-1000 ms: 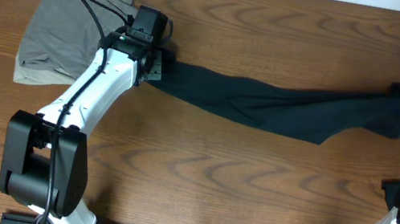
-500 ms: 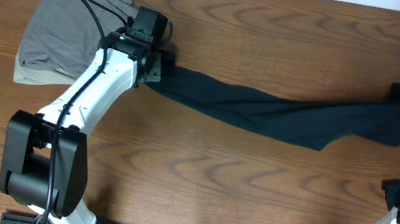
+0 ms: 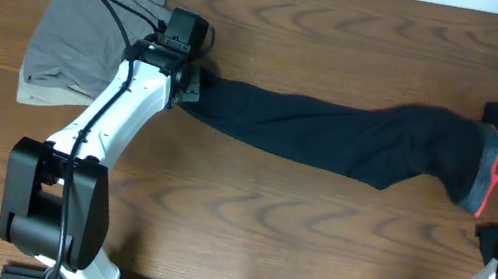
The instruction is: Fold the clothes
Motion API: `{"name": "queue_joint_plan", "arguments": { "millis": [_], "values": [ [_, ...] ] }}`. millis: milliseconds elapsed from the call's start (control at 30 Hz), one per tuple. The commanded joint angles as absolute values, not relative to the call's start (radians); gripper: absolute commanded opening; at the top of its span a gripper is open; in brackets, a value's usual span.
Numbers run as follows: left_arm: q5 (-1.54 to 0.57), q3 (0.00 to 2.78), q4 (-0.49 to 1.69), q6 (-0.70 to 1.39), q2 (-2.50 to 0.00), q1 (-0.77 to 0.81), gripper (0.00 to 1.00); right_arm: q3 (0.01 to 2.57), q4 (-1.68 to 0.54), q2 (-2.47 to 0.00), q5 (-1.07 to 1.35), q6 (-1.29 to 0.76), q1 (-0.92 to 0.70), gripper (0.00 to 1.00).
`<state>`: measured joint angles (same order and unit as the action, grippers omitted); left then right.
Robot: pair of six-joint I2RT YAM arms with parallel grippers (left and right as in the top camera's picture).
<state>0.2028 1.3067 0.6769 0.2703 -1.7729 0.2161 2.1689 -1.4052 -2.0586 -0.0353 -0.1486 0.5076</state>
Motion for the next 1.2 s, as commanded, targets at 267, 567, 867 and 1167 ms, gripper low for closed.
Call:
{"name": "queue_joint_plan", "arguments": {
  "millis": [267,567,867,1167],
  "values": [
    [0.229,1.310,0.679,0.279,-1.766,0.212,0.06,2.001,-1.396,-2.060,0.017,-0.152,0.522,0.42],
    [0.229,1.310,0.667,0.279,-1.766,0.212,0.06,1.673,-1.104,-2.060,0.177,-0.088,0.522,0.36],
    [0.229,1.310,0.665,0.279,-1.766,0.212,0.06,1.633,-0.955,-2.042,0.535,0.072,0.525,0.03],
    [0.229,1.310,0.664,0.279,-1.766,0.212,0.06,1.638,-0.978,-1.900,0.349,-0.006,0.551,0.40]
  ]
}}
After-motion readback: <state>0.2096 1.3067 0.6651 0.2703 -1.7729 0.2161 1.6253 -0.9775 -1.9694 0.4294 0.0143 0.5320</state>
